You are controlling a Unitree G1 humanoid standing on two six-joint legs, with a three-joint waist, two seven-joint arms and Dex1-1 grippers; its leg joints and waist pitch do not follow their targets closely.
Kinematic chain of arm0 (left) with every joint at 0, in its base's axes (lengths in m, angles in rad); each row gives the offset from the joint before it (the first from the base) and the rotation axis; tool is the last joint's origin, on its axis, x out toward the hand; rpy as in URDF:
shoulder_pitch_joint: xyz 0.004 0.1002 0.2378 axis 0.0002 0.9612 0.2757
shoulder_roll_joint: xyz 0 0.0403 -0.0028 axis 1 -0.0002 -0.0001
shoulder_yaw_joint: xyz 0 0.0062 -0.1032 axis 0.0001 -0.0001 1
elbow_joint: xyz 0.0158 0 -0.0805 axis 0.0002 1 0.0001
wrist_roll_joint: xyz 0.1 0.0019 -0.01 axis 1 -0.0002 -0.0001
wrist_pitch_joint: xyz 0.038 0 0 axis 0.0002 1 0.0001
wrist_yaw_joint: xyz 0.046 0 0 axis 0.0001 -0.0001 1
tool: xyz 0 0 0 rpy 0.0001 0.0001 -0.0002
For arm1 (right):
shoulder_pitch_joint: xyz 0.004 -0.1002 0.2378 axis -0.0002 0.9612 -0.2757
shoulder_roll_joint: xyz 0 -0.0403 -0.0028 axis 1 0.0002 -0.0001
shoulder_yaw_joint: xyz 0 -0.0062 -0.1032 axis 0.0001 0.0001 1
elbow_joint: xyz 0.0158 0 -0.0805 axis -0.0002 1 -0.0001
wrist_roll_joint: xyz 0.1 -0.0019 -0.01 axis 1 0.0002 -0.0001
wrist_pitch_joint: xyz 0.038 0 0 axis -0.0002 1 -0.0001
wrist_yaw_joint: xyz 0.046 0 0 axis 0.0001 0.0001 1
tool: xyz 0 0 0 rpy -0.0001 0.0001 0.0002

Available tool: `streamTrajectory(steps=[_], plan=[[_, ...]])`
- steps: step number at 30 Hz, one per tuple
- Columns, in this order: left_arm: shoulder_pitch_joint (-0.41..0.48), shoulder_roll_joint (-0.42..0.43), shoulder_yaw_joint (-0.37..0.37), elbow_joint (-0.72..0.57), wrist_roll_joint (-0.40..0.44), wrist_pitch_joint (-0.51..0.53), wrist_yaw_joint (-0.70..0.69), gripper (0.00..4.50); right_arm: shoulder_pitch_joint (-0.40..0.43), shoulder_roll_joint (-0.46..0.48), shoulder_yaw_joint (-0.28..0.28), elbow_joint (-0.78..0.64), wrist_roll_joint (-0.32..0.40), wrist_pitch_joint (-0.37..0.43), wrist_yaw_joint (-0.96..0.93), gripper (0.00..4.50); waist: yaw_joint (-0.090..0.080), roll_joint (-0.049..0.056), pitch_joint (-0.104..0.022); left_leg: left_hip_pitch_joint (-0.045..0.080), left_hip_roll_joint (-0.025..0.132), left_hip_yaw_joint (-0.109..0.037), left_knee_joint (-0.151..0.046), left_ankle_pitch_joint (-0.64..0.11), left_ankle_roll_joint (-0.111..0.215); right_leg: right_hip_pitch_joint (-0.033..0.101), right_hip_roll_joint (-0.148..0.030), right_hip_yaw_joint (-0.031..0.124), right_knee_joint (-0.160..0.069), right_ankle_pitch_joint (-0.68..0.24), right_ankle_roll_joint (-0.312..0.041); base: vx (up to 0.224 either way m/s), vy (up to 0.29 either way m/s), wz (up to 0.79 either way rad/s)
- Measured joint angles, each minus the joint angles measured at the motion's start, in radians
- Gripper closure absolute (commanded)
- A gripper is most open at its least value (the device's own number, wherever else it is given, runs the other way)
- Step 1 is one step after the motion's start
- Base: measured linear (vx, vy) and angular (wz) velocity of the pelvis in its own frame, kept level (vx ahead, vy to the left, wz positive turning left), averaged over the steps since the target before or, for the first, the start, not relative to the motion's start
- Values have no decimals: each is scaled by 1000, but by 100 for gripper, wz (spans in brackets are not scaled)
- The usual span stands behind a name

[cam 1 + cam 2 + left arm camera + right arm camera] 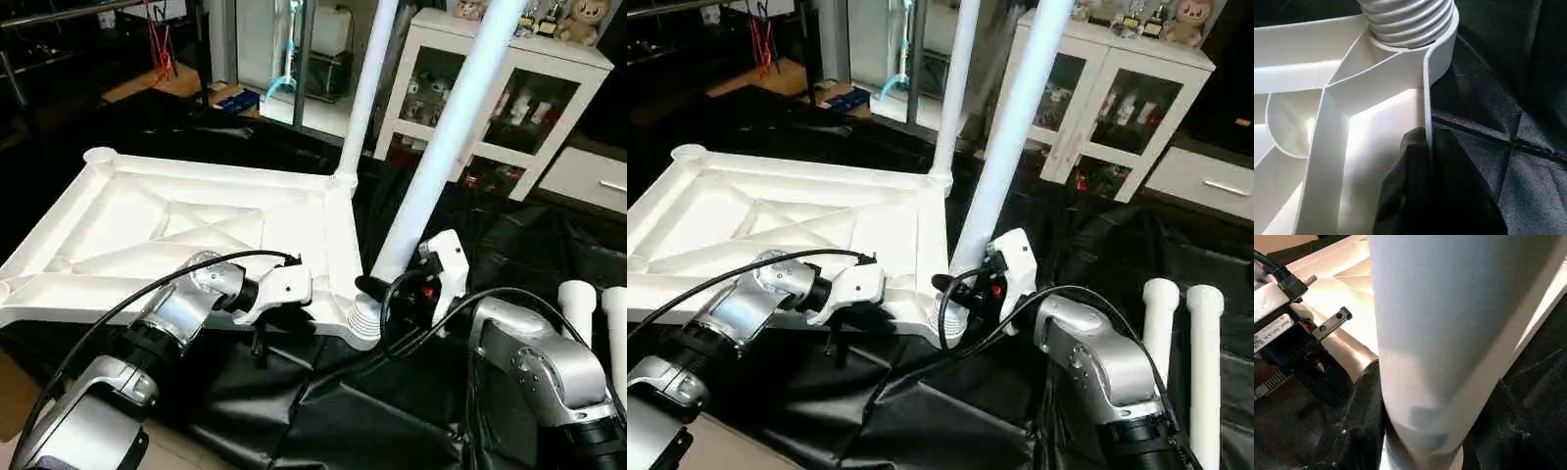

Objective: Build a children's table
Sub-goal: Insert table leg to table base

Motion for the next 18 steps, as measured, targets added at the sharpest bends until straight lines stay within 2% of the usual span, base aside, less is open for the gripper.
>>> streamTrajectory(steps=[4,10,18], plan=[[0,0,0,0,0,-2,1,450,6,-3,8,3,-8,-32,6,265,0,0,0,-1,0,0,-1,0,0,0,0,0,-2,0,0,0,0,0],[3,0,-2,-9,0,-10,0,450,99,-33,24,-69,-47,-155,33,265,2,-1,1,-2,0,0,-2,0,0,0,0,0,-5,0,0,0,0,0],[4,2,-2,-11,-1,-9,0,450,131,-22,27,-82,-62,-199,13,265,2,-1,1,-2,0,0,-5,0,0,-1,0,-1,-7,0,0,0,0,0]])
